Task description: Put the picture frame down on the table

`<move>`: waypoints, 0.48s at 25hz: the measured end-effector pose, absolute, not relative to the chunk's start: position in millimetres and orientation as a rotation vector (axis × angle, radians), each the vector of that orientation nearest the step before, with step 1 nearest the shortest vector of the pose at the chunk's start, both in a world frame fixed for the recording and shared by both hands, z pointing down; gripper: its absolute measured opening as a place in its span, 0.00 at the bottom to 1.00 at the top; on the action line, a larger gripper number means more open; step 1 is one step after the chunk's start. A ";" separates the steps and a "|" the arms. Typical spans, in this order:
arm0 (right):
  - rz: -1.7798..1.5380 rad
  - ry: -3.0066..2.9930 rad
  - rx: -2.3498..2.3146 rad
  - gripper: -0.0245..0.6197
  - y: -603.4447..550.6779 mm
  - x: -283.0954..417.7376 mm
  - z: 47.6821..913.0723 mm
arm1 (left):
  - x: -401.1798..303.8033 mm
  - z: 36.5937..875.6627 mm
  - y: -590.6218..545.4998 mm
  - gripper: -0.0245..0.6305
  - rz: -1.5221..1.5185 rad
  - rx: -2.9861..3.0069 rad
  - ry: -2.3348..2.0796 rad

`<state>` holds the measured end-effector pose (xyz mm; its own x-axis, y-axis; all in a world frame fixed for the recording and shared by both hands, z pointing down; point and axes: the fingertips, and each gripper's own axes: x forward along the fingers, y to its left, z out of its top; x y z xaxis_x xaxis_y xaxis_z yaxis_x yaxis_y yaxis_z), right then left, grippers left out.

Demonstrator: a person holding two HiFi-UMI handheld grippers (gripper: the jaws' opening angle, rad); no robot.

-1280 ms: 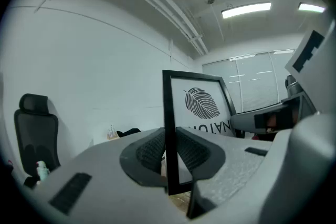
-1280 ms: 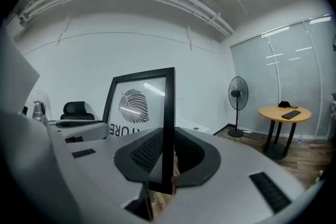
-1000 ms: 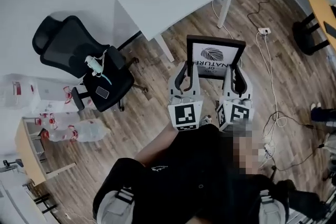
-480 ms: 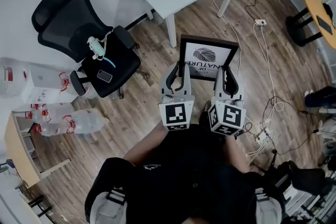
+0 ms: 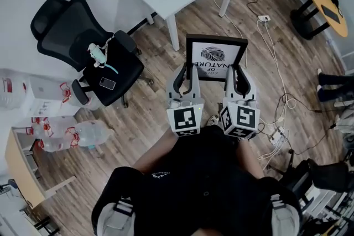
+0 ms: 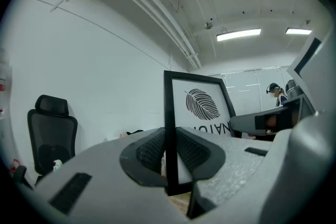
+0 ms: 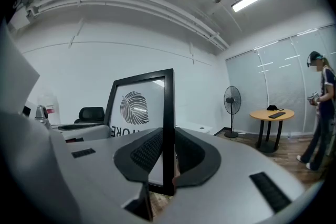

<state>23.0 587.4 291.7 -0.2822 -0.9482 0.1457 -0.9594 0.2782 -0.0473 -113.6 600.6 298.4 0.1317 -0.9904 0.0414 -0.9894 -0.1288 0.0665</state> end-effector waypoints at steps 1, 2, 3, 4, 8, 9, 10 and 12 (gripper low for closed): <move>0.181 -2.444 1.819 0.14 588.4 29.1 289.7 | -107.4 297.4 602.7 0.14 -0.025 2.295 -2.025; 0.177 -2.448 1.815 0.14 589.3 36.6 288.8 | -100.1 296.8 604.2 0.14 -0.026 2.290 -2.032; 0.178 -2.452 1.811 0.14 590.1 45.3 288.7 | -91.6 296.7 605.2 0.14 -0.024 2.287 -2.040; 0.187 -2.458 1.807 0.14 590.4 54.8 289.2 | -82.1 296.8 606.0 0.14 -0.018 2.285 -2.048; 0.220 -2.497 1.784 0.14 591.5 94.5 289.8 | -41.0 294.4 611.6 0.14 0.004 2.289 -2.069; 0.215 -2.505 1.784 0.14 591.9 104.4 288.9 | -31.1 293.5 612.5 0.14 0.002 2.295 -2.074; 0.211 -2.510 1.787 0.14 591.5 114.4 288.3 | -21.3 293.1 612.3 0.14 -0.002 2.301 -2.078; 0.212 -2.517 1.797 0.14 588.8 134.3 289.0 | -1.6 293.6 609.8 0.14 -0.007 2.308 -2.082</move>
